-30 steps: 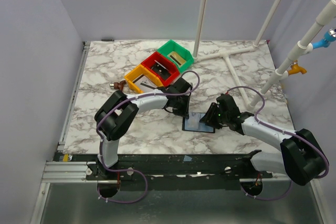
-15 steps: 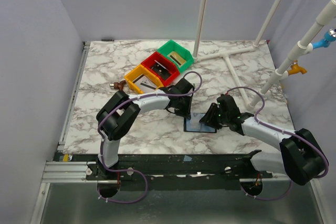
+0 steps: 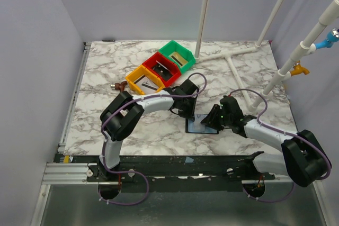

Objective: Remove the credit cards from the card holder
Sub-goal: Remove the credit card from the card holder.

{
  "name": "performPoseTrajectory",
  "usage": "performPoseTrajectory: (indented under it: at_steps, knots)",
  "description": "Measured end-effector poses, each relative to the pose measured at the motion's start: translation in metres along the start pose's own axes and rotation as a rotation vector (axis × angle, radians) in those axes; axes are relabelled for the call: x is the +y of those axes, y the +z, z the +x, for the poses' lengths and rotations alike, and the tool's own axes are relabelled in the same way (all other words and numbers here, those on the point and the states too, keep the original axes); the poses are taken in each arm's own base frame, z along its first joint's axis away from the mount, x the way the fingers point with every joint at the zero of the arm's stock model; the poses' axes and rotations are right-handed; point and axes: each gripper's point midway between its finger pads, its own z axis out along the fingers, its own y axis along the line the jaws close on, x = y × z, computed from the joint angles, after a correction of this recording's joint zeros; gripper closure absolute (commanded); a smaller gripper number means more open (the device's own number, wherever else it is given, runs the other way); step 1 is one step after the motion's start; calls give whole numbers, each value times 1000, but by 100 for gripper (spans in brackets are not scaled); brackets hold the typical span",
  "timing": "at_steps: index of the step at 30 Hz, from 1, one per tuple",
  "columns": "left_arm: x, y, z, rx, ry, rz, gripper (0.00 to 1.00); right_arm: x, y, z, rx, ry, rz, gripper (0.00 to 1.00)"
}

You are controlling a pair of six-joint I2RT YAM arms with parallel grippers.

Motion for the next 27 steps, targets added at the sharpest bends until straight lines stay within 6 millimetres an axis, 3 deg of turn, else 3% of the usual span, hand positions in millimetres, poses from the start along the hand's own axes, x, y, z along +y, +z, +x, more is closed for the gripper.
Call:
performPoseTrajectory:
  at_steps: [12, 27]
  knots:
    - [-1, 2, 0, 9, -10, 4, 100, -7, -2, -7, -9, 66, -67, 68]
    - [-1, 2, 1, 12, -17, 6, 100, -5, 1, 0, 42, 164, -220, 78]
